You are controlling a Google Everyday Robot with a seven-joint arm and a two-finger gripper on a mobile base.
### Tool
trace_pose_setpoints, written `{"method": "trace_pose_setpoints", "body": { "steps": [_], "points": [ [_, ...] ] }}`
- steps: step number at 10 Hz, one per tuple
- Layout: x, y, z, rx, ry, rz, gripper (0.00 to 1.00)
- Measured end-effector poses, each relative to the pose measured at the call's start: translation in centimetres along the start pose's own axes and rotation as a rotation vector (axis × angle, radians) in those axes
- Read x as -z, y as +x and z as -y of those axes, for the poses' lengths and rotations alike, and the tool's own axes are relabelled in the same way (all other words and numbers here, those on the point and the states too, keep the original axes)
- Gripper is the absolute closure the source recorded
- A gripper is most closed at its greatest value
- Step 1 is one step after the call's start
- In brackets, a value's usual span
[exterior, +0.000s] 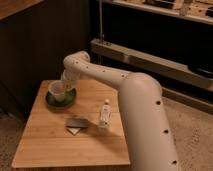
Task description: Place the ceramic cup in the ceramic bowl
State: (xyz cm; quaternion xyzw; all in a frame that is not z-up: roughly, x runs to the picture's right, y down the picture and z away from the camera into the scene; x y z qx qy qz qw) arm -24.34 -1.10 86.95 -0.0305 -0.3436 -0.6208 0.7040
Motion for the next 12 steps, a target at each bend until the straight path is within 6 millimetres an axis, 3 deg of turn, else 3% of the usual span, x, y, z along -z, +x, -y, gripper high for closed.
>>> {"method": "trace_pose_setpoints", "body": {
  "steps": [1, 4, 12],
  "points": [
    [-0.04, -0.03, -0.01, 0.0, -0.001, 0.0, 0.73],
    [-0.13, -0.11, -0.02, 0.0, -0.002, -0.001, 0.54],
    [-0.12, -0.25, 0.08, 0.002, -0.006, -0.004, 0.53]
  ]
}}
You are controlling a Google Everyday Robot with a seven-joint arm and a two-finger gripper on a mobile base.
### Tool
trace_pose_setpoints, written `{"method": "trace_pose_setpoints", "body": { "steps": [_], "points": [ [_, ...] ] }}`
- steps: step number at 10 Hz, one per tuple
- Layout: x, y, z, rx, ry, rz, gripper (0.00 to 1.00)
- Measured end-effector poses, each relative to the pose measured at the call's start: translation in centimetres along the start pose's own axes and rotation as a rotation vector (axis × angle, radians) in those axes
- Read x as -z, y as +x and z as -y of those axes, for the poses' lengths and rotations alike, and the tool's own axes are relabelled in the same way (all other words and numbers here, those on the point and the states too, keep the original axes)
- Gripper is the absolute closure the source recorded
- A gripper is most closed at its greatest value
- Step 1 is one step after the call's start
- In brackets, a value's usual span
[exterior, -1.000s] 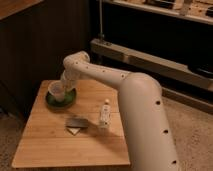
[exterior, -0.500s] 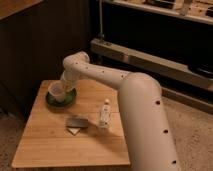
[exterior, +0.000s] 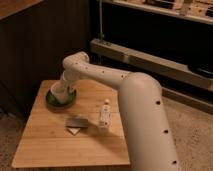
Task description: Place the ceramic cup in the ceramic bowl
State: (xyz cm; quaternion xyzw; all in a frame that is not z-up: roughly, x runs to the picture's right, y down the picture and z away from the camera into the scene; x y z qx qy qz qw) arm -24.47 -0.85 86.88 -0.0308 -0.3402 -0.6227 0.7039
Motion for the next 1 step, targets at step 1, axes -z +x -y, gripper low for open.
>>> {"method": "trace_pose_setpoints", "body": {
  "steps": [1],
  "points": [
    [-0.02, -0.02, -0.02, -0.001, -0.001, -0.001, 0.53]
  ]
}}
